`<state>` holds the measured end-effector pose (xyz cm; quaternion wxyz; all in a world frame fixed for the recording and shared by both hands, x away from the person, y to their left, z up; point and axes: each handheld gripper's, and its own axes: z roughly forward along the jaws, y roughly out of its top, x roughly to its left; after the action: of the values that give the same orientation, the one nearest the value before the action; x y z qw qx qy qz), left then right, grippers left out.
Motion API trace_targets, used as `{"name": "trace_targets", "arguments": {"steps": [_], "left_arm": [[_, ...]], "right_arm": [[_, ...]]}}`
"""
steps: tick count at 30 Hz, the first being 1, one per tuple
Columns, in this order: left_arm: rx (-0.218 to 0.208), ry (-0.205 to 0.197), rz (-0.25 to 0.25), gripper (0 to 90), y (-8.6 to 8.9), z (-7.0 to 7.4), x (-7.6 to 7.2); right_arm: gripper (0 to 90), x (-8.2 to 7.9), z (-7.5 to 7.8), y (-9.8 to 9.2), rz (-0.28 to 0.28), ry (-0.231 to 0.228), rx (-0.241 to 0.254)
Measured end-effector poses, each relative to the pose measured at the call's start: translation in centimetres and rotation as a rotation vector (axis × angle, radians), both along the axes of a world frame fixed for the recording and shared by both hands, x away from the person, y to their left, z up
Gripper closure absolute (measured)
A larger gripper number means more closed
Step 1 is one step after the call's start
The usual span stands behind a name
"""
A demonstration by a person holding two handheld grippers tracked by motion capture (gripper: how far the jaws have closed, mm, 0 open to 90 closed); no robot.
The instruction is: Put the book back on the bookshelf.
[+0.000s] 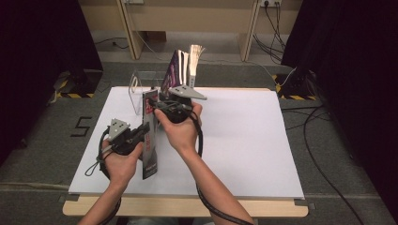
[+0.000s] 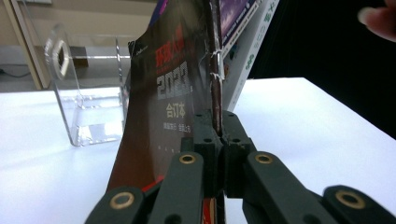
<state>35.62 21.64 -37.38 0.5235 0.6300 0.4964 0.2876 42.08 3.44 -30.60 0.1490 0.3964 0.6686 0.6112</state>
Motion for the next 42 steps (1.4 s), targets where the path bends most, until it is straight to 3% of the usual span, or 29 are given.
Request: {"name": "trace_targets", "arguments": {"steps": [7, 17, 25, 42], "left_arm": [[0.014, -0.024, 0.000, 86.9, 0.7, 0.4, -0.2], [0.027, -0.073, 0.022, 86.9, 1.6, 1.3, -0.2], [0.044, -0.127, 0.044, 86.9, 2.8, 2.0, 0.3], [0.052, -0.219, 0.076, 87.0, 4.4, 2.2, 2.0]], "right_arm": [[57.6, 0.9, -1.0, -4.3, -0.084, 0.006, -0.034], [56.3, 1.0, -2.5, -7.4, -0.140, 0.014, -0.091], [56.1, 1.1, -3.2, -10.4, -0.205, 0.022, -0.097], [55.7, 0.5, -8.0, -16.8, -0.336, 0.099, -0.146]]}}
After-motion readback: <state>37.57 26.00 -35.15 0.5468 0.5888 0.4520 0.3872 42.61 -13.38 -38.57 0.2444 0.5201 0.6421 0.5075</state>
